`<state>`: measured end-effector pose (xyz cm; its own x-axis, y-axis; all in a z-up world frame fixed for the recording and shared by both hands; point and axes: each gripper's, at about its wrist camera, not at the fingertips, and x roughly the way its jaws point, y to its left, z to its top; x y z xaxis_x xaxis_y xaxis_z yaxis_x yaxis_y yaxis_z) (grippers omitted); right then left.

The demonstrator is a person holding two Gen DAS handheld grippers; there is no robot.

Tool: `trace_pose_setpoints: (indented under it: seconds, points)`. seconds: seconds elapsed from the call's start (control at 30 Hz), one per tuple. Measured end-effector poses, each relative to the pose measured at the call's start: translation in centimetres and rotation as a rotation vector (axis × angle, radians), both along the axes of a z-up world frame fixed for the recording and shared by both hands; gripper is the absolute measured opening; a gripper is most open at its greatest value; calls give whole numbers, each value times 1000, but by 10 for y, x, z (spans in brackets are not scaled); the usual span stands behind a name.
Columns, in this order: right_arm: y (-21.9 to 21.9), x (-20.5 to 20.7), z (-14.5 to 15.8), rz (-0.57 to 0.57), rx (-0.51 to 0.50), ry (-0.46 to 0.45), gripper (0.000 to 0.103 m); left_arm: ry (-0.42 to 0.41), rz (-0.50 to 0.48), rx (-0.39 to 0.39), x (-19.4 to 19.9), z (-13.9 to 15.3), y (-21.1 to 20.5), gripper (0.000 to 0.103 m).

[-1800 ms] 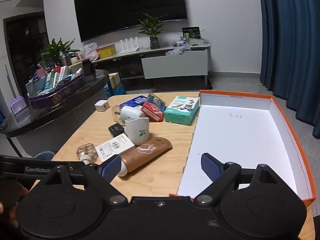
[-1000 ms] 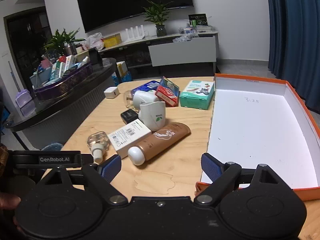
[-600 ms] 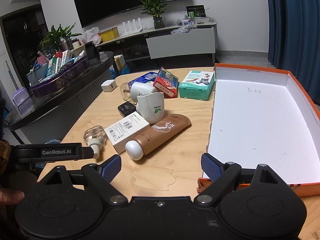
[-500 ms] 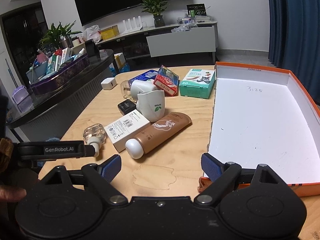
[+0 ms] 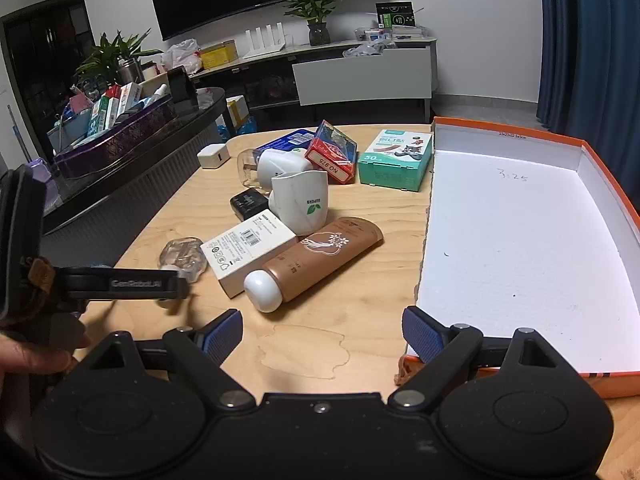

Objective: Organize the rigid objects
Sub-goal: 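Move the left tool toward the clear glass bottle with white cap, then grasp the glass bottle with the left tool while the right tool grasps the white box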

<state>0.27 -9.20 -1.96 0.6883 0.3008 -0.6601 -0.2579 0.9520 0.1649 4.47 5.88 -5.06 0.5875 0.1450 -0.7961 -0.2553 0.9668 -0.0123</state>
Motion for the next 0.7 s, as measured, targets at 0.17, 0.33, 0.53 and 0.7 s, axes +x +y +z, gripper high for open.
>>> trace_pose_setpoints:
  seconds: [0.17, 0.33, 0.53, 0.7]
  points:
    - [6, 5, 1, 32, -8, -6, 102, -56, -48, -33, -2, 9, 3, 103]
    - [15, 6, 3, 80, -32, -28, 102, -52, -119, 25, 15, 3, -4, 103]
    - [25, 16, 5, 134, -52, -43, 102, -84, -182, 29, 29, -2, -6, 89]
    - [43, 31, 7, 235, -90, -79, 102, -120, -207, 43, 22, -6, -7, 59]
